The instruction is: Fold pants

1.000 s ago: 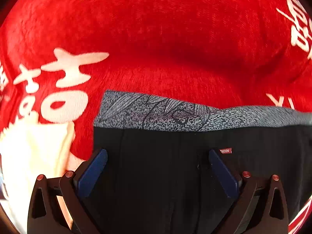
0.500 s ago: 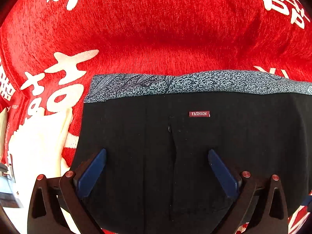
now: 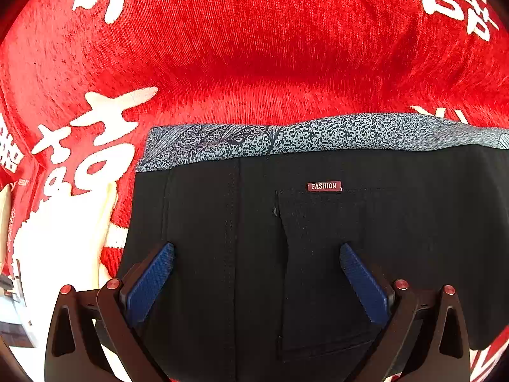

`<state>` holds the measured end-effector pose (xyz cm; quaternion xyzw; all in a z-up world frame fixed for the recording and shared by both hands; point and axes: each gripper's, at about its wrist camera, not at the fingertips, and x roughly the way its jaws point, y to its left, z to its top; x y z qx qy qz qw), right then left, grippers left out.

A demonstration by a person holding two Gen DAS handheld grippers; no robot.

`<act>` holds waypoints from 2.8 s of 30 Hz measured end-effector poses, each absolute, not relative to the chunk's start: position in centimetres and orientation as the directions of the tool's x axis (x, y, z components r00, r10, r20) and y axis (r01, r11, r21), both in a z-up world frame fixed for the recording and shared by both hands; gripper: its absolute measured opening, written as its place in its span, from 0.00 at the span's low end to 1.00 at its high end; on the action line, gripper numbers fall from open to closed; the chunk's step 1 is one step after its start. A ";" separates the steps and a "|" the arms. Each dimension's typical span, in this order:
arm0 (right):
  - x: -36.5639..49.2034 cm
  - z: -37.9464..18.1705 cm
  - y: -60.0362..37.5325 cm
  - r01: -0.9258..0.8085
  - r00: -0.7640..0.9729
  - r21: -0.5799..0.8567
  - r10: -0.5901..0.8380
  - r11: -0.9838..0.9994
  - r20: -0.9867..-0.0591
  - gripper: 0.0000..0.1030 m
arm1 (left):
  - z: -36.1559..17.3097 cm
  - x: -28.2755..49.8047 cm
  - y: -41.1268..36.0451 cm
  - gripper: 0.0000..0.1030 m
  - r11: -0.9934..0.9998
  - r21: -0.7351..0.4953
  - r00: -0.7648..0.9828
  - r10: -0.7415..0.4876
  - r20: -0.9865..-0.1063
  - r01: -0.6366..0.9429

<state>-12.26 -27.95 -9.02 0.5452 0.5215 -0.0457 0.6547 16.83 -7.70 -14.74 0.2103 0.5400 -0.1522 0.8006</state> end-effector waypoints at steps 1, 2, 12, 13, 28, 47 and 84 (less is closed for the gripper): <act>-12.8 -10.1 -27.9 0.656 0.425 0.645 0.514 0.392 -0.745 0.02 | -14.7 16.7 -7.8 1.00 0.867 0.178 0.374 -0.011 -0.927 0.466; -13.3 -10.9 -27.8 0.688 0.372 0.599 0.511 0.409 -0.775 0.02 | -14.6 16.8 -7.8 1.00 0.869 0.183 0.372 -0.002 -0.928 0.460; -11.6 -3.4 -34.0 0.546 0.347 0.381 0.212 0.746 -0.914 0.22 | -11.2 11.1 -16.5 1.00 0.863 -0.015 0.235 -0.154 -0.960 0.505; -10.4 -3.4 -34.7 0.539 0.342 0.353 0.184 0.765 -0.921 0.22 | -11.3 10.9 -17.6 1.00 0.860 -0.019 0.234 -0.159 -0.959 0.509; -4.3 -7.1 -46.8 0.521 0.312 0.101 -0.079 0.848 -0.947 0.15 | -16.1 13.4 -24.6 1.00 0.929 -0.080 0.216 -0.167 -0.962 0.360; -19.0 -7.2 -58.4 0.771 0.182 -0.032 -0.269 0.636 -0.946 0.67 | -12.2 1.9 -37.3 1.00 0.853 0.069 0.296 -0.102 -0.950 0.518; -27.2 -5.5 -58.2 0.730 0.627 0.626 0.097 0.272 -0.773 0.70 | -8.6 -5.8 -48.3 1.00 0.782 0.006 0.174 -0.131 -0.976 0.624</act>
